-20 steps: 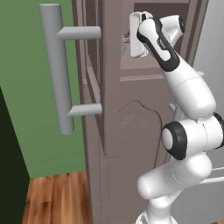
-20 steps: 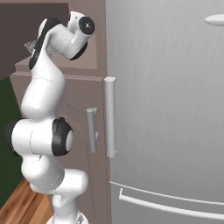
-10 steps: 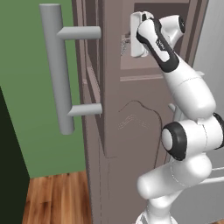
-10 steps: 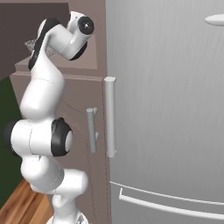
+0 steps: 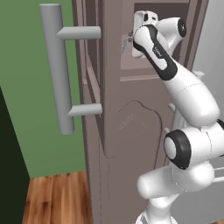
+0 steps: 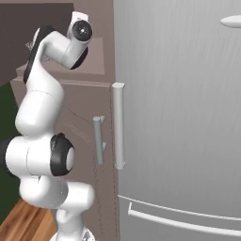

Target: Open the cabinet and setup a tea strainer by placing it in the bowl upright.

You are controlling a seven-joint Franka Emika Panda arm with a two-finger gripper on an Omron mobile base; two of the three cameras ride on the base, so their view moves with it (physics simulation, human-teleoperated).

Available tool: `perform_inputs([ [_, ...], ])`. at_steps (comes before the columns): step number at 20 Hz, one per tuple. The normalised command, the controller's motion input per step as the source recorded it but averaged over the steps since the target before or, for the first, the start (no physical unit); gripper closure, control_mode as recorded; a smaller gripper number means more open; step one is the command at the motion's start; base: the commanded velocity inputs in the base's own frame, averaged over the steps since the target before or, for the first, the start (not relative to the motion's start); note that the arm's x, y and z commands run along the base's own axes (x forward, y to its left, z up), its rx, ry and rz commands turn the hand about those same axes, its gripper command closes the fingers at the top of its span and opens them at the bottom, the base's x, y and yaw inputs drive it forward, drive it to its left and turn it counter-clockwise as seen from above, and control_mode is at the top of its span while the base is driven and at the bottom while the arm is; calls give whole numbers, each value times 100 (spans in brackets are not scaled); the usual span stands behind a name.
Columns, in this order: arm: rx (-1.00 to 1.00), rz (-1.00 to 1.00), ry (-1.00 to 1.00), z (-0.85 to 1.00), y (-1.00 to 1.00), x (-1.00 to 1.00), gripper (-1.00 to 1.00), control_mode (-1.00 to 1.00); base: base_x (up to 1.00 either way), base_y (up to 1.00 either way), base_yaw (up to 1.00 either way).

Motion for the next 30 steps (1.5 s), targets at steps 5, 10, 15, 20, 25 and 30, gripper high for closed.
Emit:
perform_inputs([
  [5,0,-20,-8,1,0,-29,100,-100,0,0,0],
  [10,1,-23,-2,2,-11,-48,100,-100,0,0,0],
  [15,3,-22,-2,25,-24,-72,100,-100,0,0,0],
  [20,5,-22,0,38,-33,-77,100,-100,0,0,0],
  [25,6,-19,-2,36,-31,-91,100,-100,0,0,0],
  [30,3,-15,-7,11,-25,-96,100,-100,0,0,0],
])
